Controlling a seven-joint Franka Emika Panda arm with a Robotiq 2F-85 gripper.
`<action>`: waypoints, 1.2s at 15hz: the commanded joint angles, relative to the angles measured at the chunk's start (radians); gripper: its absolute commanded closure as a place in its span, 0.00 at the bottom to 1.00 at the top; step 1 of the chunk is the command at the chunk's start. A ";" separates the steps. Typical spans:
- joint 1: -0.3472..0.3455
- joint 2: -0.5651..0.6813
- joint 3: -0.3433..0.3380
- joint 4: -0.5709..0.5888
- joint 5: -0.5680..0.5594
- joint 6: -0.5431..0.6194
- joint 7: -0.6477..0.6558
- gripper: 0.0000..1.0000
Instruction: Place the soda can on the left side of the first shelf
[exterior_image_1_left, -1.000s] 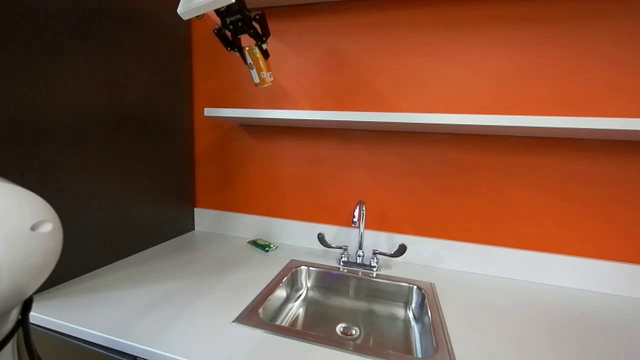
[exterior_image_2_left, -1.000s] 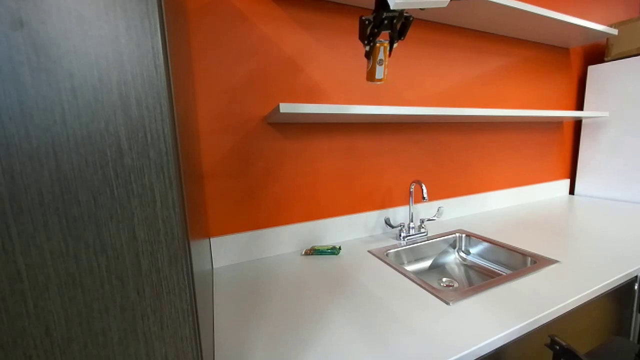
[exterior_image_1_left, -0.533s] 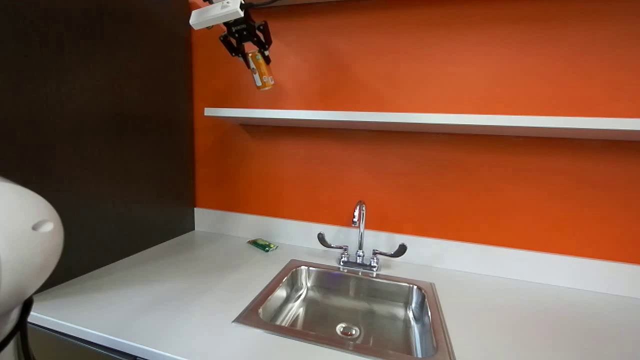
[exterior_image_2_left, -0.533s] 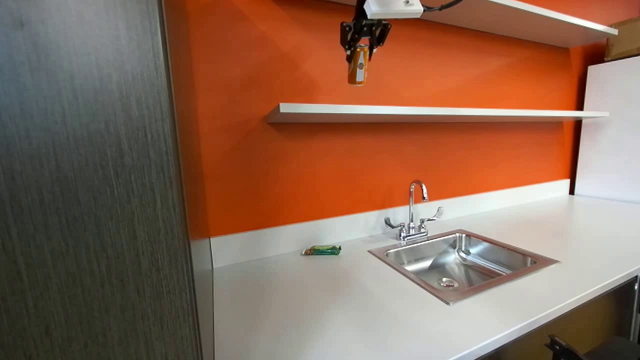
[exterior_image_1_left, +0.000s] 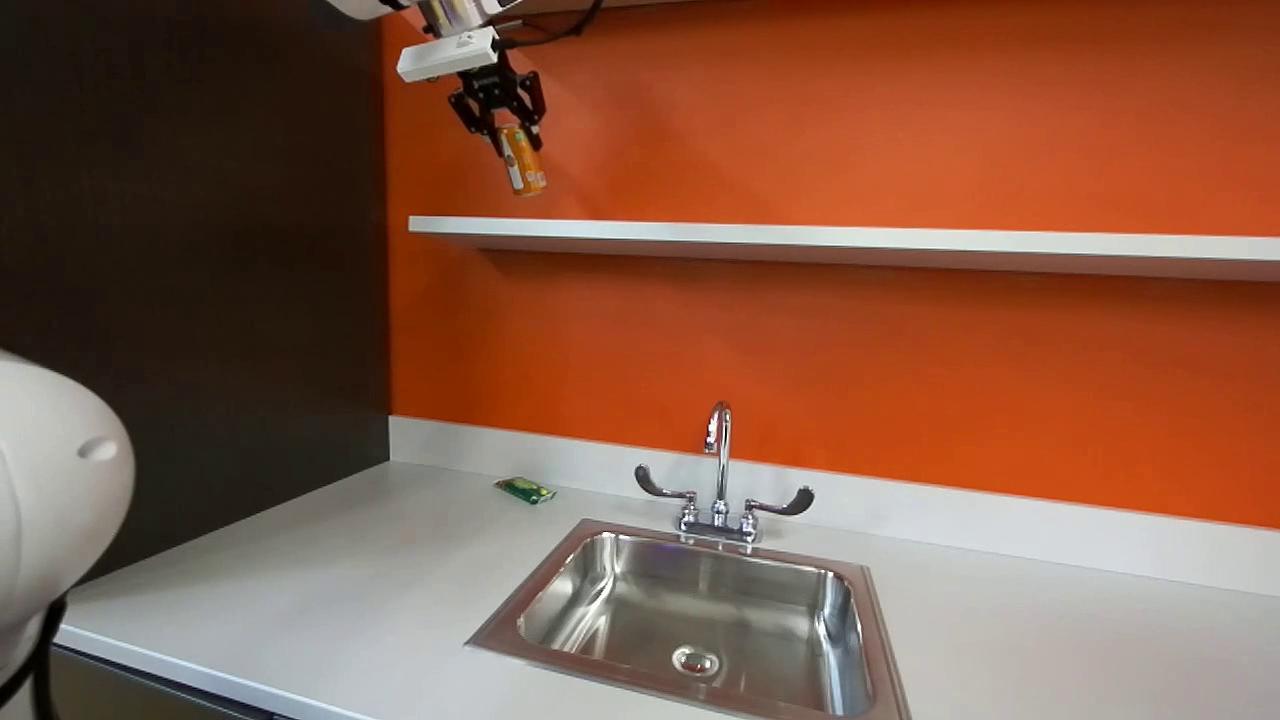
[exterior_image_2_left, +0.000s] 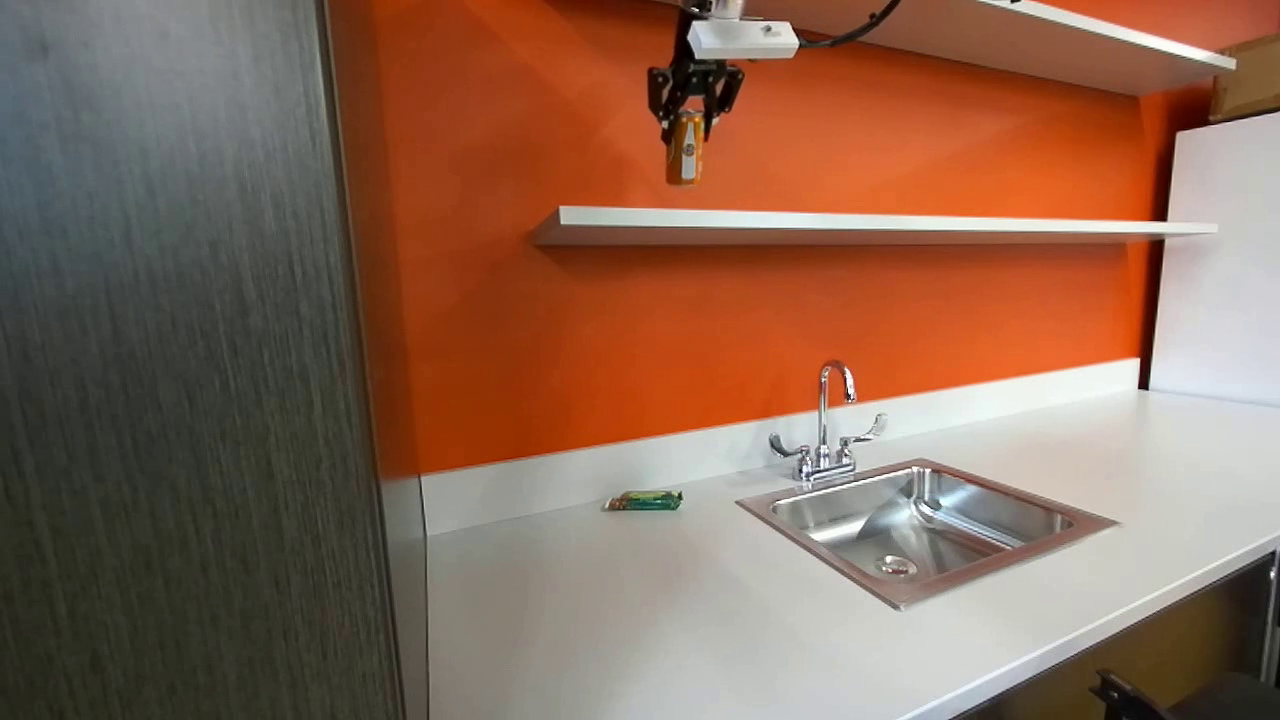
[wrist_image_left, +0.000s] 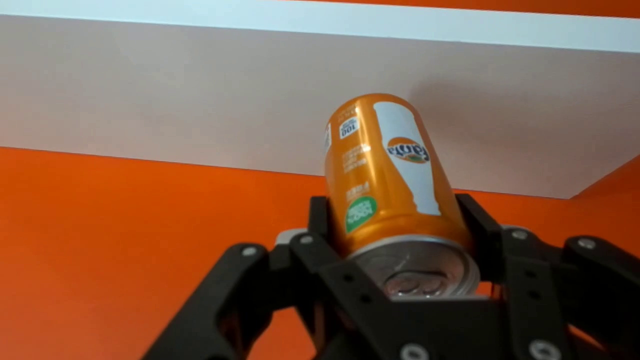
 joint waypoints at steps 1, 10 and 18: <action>0.023 0.100 -0.003 0.173 -0.016 -0.122 -0.006 0.62; 0.060 0.257 -0.035 0.398 -0.005 -0.269 -0.012 0.62; 0.054 0.349 -0.021 0.525 -0.009 -0.349 -0.010 0.62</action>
